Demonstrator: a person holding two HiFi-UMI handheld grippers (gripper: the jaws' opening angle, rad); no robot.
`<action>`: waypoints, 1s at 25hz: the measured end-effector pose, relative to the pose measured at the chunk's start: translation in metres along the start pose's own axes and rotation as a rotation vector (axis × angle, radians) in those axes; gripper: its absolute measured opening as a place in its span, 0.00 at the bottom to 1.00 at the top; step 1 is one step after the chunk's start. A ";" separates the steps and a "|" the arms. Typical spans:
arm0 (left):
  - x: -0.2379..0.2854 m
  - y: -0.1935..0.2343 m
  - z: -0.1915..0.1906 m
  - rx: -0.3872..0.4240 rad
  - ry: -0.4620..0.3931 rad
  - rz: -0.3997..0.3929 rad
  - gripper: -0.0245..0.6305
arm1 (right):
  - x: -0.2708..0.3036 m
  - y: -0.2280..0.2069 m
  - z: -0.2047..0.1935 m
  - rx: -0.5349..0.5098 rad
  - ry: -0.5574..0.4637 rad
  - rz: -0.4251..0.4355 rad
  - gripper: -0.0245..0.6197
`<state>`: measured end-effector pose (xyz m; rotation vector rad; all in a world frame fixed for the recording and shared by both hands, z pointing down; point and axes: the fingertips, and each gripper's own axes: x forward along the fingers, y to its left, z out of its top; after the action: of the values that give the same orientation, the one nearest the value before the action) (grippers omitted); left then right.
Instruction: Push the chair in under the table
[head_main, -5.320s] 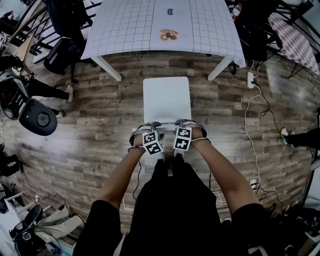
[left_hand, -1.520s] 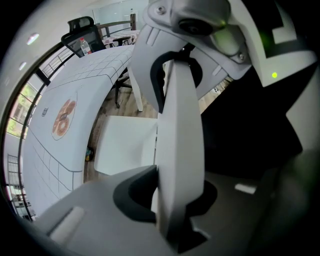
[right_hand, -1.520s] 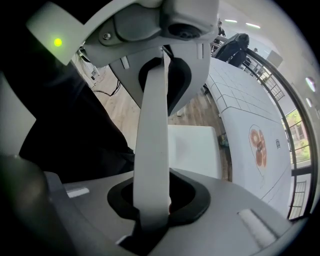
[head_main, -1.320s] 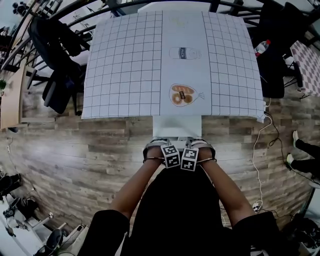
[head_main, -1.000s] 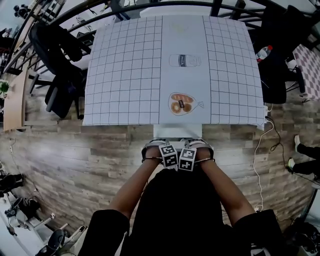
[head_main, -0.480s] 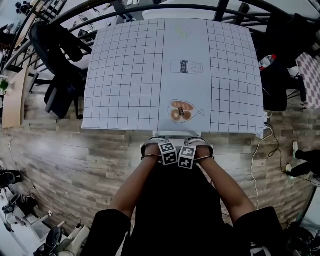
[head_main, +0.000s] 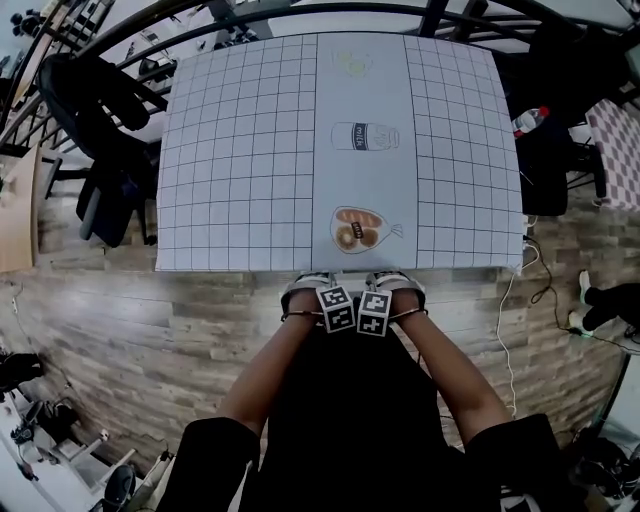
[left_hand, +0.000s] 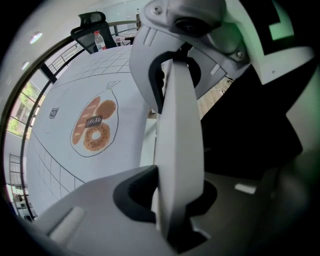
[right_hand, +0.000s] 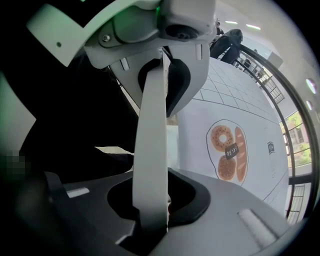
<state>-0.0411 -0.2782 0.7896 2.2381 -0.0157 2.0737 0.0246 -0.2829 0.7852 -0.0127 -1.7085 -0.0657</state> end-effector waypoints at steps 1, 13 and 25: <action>0.000 0.003 -0.001 0.002 -0.001 0.000 0.17 | 0.000 -0.003 0.001 0.002 0.000 -0.001 0.15; 0.002 0.028 -0.005 0.011 -0.004 0.005 0.17 | 0.007 -0.026 0.004 0.017 0.000 -0.006 0.15; 0.002 0.031 -0.003 0.012 -0.026 -0.006 0.17 | 0.008 -0.029 0.005 0.022 -0.006 0.002 0.16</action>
<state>-0.0461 -0.3086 0.7934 2.2690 0.0011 2.0472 0.0174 -0.3120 0.7914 0.0021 -1.7150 -0.0452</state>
